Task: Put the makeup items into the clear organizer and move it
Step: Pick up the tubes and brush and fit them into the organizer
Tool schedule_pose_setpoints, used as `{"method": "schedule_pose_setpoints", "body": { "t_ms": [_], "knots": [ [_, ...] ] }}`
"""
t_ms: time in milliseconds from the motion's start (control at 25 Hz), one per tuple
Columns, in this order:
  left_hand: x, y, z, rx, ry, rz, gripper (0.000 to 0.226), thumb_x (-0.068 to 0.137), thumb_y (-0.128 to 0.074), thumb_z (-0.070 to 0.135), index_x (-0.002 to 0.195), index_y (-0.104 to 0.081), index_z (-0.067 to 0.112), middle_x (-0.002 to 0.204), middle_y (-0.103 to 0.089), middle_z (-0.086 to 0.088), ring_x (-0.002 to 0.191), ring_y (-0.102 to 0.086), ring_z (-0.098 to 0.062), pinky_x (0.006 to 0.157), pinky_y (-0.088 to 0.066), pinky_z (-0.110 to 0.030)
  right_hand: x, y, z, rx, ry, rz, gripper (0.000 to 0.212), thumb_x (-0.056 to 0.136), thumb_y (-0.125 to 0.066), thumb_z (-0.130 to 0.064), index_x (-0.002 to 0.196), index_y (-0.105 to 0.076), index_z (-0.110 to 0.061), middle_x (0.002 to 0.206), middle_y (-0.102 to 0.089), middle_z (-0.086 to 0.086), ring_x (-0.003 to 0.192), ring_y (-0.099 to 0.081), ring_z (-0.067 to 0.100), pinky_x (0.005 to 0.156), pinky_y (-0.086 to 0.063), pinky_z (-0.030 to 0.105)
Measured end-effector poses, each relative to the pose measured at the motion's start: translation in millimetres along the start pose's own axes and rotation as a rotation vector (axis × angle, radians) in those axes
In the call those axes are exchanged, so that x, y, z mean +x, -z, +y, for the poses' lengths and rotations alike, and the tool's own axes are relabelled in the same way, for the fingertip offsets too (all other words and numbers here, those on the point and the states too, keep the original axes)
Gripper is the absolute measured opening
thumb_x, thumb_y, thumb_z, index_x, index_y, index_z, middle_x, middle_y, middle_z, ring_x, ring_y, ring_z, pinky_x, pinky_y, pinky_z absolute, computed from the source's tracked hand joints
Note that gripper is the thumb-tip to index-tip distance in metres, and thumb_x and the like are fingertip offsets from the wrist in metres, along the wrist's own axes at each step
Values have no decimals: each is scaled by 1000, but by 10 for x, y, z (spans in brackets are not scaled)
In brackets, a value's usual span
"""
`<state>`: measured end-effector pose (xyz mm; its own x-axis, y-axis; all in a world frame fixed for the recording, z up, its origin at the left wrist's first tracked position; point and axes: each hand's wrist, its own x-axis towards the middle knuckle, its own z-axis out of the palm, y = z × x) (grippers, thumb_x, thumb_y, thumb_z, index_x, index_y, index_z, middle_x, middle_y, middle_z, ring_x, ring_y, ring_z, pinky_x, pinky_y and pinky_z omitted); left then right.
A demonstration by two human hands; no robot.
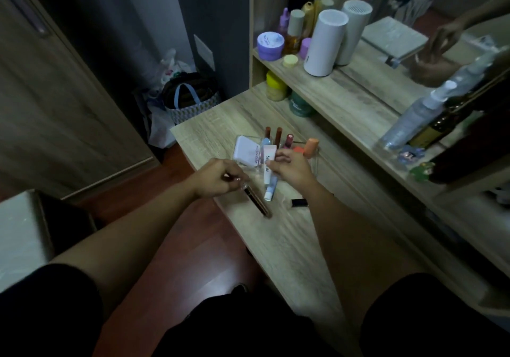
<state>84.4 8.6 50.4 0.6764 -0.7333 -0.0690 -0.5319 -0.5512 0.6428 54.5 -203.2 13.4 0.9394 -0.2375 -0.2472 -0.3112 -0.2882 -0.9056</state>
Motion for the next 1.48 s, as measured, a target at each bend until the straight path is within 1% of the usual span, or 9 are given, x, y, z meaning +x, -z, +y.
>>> {"method": "schedule_pose_setpoints", "body": {
  "t_ms": [160, 360, 520, 640, 800, 920, 1120, 1400, 1480],
  "knots": [
    [358, 272, 212, 111, -89, 94, 21, 83, -68, 16, 103, -73, 13, 103, -74, -10, 90, -69, -20, 81, -50, -26, -61, 278, -8, 61, 15, 211, 18, 83, -70, -9, 99, -67, -2, 84, -66, 3, 69, -61, 1, 67, -50, 17],
    [657, 383, 423, 254, -193, 152, 21, 85, -62, 14, 103, -70, 6, 93, -74, -14, 80, -68, -25, 73, -48, -30, -88, 457, 3, 2, 17, 354, 26, 86, -66, -14, 112, -62, -13, 97, -68, -2, 82, -62, 8, 71, -50, 20],
    [799, 339, 454, 332, -244, 171, 20, 87, -58, 12, 101, -68, 2, 92, -73, -16, 80, -66, -28, 73, -48, -35, -25, 450, 10, -51, 5, 349, 22, 88, -63, -13, 109, -62, -15, 102, -70, -1, 83, -60, 3, 75, -50, 22],
    [883, 250, 433, 380, -238, 136, 21, 89, -55, 15, 100, -67, 2, 92, -71, -18, 82, -64, -30, 74, -49, -39, 25, 415, 47, -79, 14, 328, 17, 88, -62, -10, 104, -64, -14, 96, -69, -4, 78, -59, -2, 62, -42, 7],
    [983, 139, 392, 400, -210, 90, 21, 89, -54, 15, 100, -67, 2, 92, -69, -19, 83, -63, -33, 73, -52, -44, 89, 385, 108, -116, 11, 298, 16, 87, -62, -8, 101, -64, -15, 104, -69, 6, 76, -56, -8, 52, -42, -2],
    [1038, 83, 366, 406, -206, 56, 22, 88, -55, 12, 104, -66, 3, 97, -68, -20, 86, -63, -34, 74, -52, -42, 122, 373, 143, -143, 11, 265, 16, 89, -61, -9, 103, -64, -16, 113, -64, 12, 82, -61, 3, 59, -42, 1],
    [1121, 13, 357, 414, -177, 15, 28, 88, -57, 14, 114, -64, 7, 111, -60, -18, 93, -61, -31, 78, -48, -37, 134, 376, 103, -156, 31, 265, 18, 88, -62, -10, 106, -64, -14, 104, -70, 5, 73, -53, -14, 50, -39, -3],
    [1189, -6, 350, 435, -135, -7, 20, 90, -52, 15, 104, -59, 3, 99, -63, -19, 90, -58, -32, 75, -45, -41, 78, 348, 80, -210, 61, 207, 25, 89, -60, -6, 114, -64, -9, 110, -69, 9, 89, -62, 6, 73, -46, 12],
    [1202, -13, 345, 429, -122, -7, 20, 91, -52, 15, 105, -60, 2, 99, -63, -20, 90, -58, -33, 75, -45, -40, 76, 330, 76, -232, 46, 192, 26, 90, -58, -7, 116, -63, -12, 111, -68, 8, 94, -62, 10, 69, -45, 13]
  ]
}}
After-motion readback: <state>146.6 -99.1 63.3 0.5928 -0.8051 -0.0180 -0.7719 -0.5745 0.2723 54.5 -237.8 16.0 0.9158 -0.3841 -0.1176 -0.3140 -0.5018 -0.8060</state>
